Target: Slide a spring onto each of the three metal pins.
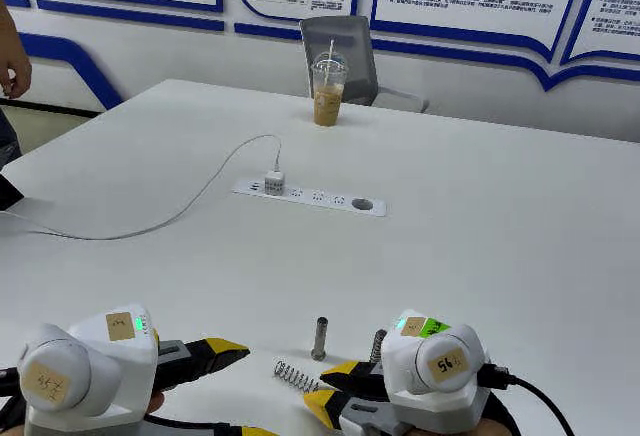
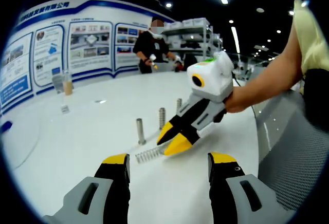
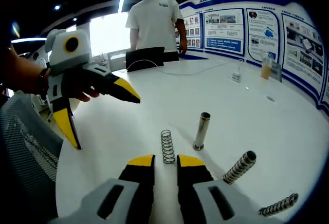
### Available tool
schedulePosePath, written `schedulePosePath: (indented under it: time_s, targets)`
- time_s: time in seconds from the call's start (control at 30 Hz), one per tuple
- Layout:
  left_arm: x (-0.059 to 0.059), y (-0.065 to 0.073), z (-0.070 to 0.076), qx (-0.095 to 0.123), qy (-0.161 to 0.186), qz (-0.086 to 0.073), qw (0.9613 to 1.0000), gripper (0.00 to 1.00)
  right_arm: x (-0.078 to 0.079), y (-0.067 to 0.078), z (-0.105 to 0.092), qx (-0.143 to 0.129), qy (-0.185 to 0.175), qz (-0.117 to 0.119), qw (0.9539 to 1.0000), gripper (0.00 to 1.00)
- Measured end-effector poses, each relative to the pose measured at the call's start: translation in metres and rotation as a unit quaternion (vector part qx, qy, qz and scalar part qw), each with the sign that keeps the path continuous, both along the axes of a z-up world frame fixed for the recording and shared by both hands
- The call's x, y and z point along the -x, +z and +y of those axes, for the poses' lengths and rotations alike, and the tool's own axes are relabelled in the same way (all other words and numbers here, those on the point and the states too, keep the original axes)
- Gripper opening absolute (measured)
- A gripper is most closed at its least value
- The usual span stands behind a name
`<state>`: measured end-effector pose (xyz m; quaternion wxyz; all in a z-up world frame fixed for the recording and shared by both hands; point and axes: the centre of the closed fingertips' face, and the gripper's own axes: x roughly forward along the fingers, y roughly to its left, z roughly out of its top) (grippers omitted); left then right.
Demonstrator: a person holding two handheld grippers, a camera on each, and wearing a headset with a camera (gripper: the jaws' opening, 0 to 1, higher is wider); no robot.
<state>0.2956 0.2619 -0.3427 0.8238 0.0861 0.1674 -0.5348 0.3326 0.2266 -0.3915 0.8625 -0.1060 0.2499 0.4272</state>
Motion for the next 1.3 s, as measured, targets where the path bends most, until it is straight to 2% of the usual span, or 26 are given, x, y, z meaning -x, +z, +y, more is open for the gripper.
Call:
schedulePosePath:
  time_s: [0.53,0.87,1.13,1.3]
  targets:
    - [-0.001,-0.001,0.002,0.000,0.002,0.002,1.0000,0.62,-0.004,-0.010,0.000,0.015,-0.001,-0.001,0.9999,0.14]
    - [0.000,-0.002,0.002,-0.001,0.001,0.003,1.0000,0.62,-0.003,-0.007,-0.002,0.022,0.004,-0.010,0.9997,0.12]
    - [0.000,-0.001,-0.001,0.000,-0.003,0.001,1.0000,0.62,0.001,0.008,-0.002,0.020,0.007,-0.019,0.9996,0.12]
    - [0.000,0.001,-0.002,0.000,-0.005,0.000,1.0000,0.62,0.004,0.015,-0.003,0.029,0.013,-0.027,0.9991,0.12]
